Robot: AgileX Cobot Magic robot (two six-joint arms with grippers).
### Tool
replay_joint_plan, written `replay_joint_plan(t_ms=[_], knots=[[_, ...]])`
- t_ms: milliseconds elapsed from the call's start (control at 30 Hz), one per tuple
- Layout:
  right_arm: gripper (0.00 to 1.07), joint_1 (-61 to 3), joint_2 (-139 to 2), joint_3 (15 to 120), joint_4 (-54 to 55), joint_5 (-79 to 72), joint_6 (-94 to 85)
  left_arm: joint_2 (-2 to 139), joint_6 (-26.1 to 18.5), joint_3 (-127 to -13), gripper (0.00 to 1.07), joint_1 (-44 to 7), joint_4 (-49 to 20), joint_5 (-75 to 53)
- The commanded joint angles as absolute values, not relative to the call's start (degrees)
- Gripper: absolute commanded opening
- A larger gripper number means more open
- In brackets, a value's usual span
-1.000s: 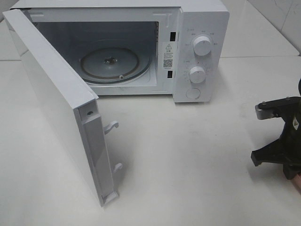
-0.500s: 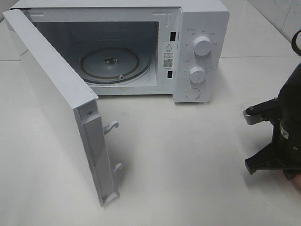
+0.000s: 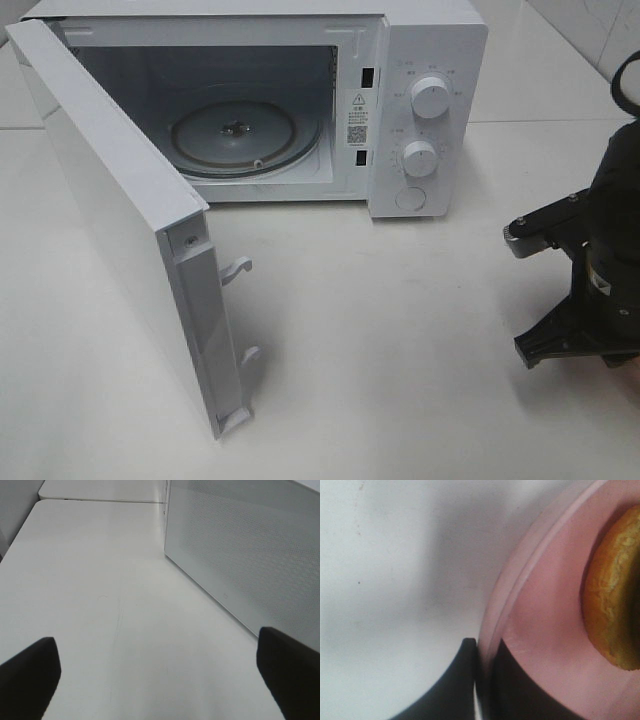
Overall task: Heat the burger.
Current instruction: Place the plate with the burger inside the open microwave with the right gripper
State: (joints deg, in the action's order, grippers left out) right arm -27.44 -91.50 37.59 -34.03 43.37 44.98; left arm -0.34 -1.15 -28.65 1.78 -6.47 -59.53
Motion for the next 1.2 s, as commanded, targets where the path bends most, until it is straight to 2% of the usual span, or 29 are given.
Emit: replay_joint_plan(t_ms=[33, 400, 733, 1200], knots=[[0.0, -27.8, -89.8, 37.5, -37.1, 47.6, 45.4, -1.4, -1.3, -28.5, 1.0, 1.8, -6.7, -59.4], [0.0, -31.3, -87.4, 36.0, -37.2, 48.9, 45.4, -1.4, -1.3, -28.5, 1.0, 1.8, -6.7, -59.4], [0.0, -37.8, -80.8, 33.4, -37.4, 51.9, 44.5, -1.4, -1.3, -28.5, 1.0, 1.8, -6.7, -59.4], [0.0, -47.4, -79.4, 33.4, -38.0, 54.8, 40.9, -1.4, -1.3, -28.5, 1.0, 1.8, -6.6, -59.4]])
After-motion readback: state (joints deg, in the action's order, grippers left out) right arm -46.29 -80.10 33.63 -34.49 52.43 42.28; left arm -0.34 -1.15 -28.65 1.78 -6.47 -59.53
